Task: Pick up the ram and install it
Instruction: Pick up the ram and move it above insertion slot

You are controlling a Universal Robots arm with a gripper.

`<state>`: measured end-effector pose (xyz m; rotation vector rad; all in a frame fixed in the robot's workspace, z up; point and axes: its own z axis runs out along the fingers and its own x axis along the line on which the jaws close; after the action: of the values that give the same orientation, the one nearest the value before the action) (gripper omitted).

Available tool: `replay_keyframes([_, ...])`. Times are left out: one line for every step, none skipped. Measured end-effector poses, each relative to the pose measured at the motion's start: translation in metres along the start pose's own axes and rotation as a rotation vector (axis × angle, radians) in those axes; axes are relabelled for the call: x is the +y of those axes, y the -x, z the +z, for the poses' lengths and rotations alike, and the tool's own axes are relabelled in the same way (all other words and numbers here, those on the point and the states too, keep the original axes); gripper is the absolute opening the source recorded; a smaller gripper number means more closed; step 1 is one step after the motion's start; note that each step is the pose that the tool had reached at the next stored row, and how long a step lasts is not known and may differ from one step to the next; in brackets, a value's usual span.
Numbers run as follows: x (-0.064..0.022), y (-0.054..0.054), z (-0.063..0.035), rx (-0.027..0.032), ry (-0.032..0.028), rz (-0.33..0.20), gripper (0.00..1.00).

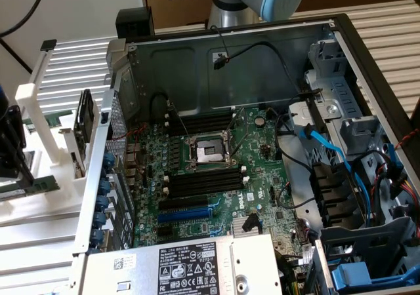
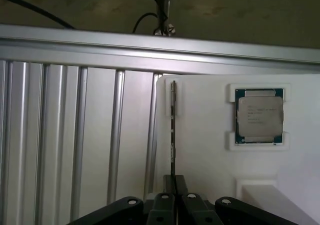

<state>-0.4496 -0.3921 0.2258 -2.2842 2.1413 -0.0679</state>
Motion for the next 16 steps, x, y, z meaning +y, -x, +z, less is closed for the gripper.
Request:
replay_keyframes([0.0, 0.0, -0.0013, 0.0003, 0.0001, 0.002, 0.12])
replay_keyframes([-0.0001, 0.0, -0.0025, 0.0005, 0.0, 0.005, 0.12])
replay_keyframes([-0.0002, -0.001, -0.0065, 0.0013, 0.0004, 0.013, 0.12])
replay_keyframes([-0.0002, -0.001, -0.0082, 0.0017, 0.0005, 0.015, 0.12])
replay_keyframes([-0.0004, -0.001, -0.0117, 0.0024, 0.0006, 0.021, 0.12])
replay_keyframes([-0.0004, -0.001, -0.0136, 0.0027, 0.0006, 0.024, 0.12])
replay_keyframes([-0.0005, -0.001, -0.0155, 0.0032, 0.0008, 0.027, 0.12])
replay_keyframes([-0.0005, -0.001, -0.0173, 0.0033, 0.0008, 0.029, 0.12])
replay_keyframes([-0.0006, -0.002, -0.0194, 0.0037, 0.0009, 0.032, 0.12])
replay_keyframes([-0.0008, -0.002, -0.0242, 0.0043, 0.0009, 0.036, 0.12])
replay_keyframes([-0.0009, -0.002, -0.0297, 0.0052, 0.0012, 0.04, 0.12])
replay_keyframes([-0.001, -0.003, -0.0325, 0.0057, 0.0013, 0.042, 0.12])
replay_keyframes([-0.0011, -0.003, -0.0353, 0.0061, 0.0013, 0.043, 0.12])
replay_keyframes([-0.0014, -0.003, -0.0411, 0.0069, 0.0014, 0.046, 0.12])
replay_keyframes([-0.0015, -0.003, -0.0443, 0.0075, 0.0016, 0.048, 0.12])
replay_keyframes([-0.0016, -0.003, -0.0471, 0.0081, 0.0016, 0.048, 0.12])
